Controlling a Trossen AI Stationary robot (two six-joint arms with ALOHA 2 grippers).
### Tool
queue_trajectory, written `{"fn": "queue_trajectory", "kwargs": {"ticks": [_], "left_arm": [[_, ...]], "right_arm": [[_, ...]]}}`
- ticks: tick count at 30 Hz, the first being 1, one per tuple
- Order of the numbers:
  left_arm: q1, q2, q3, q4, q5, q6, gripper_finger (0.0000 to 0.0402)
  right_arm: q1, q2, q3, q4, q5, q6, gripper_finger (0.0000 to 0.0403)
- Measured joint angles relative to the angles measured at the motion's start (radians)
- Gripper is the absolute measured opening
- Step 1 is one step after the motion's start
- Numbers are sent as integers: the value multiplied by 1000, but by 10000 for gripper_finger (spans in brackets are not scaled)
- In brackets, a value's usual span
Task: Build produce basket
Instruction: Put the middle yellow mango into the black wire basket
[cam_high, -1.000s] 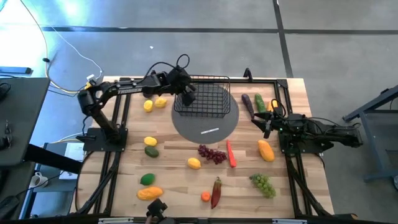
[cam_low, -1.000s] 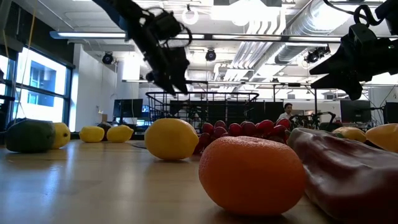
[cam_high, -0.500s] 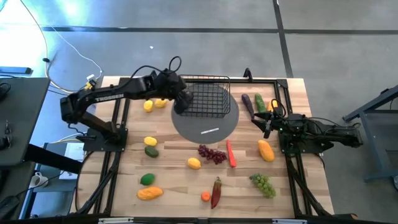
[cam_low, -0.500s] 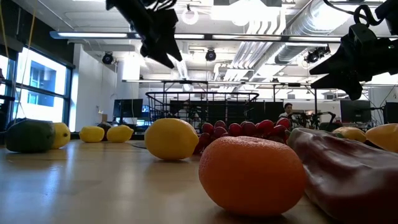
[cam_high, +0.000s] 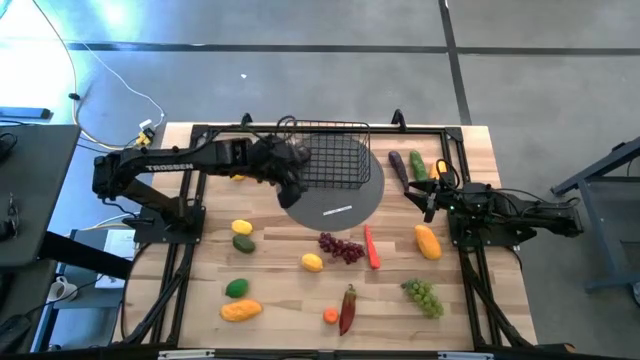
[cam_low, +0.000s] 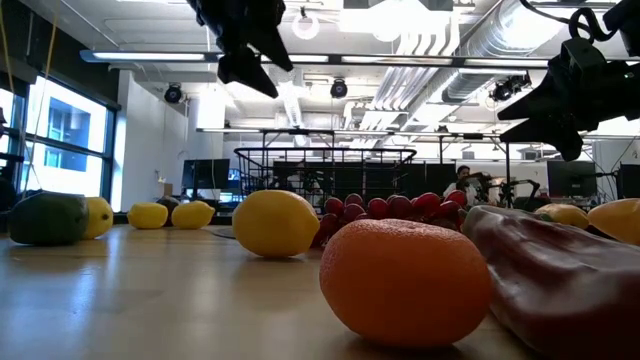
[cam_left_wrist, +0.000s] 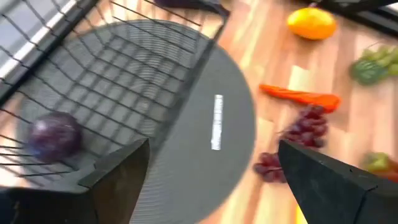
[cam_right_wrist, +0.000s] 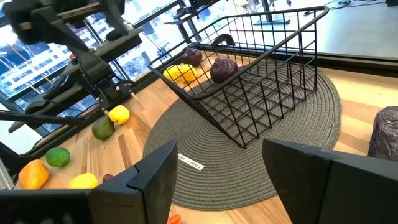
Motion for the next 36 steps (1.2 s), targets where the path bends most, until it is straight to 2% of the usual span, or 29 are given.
{"fn": "queue_trajectory", "kwargs": {"ticks": [10,17,22,30,36], "left_arm": [[-72,0,0,57,-8,-242,346],[-116,0,0,57,-9,-357,346],[-145,1,0,57,-9,-391,346],[-175,1,0,53,-44,-425,346],[-175,1,0,50,-61,-426,346]], "right_arm": [[0,0,0,0,0,0,217],[0,0,0,0,0,38,217],[0,0,0,2,0,225,217],[-1,0,0,31,-1,295,217],[-1,0,0,137,-87,248,217]]}}
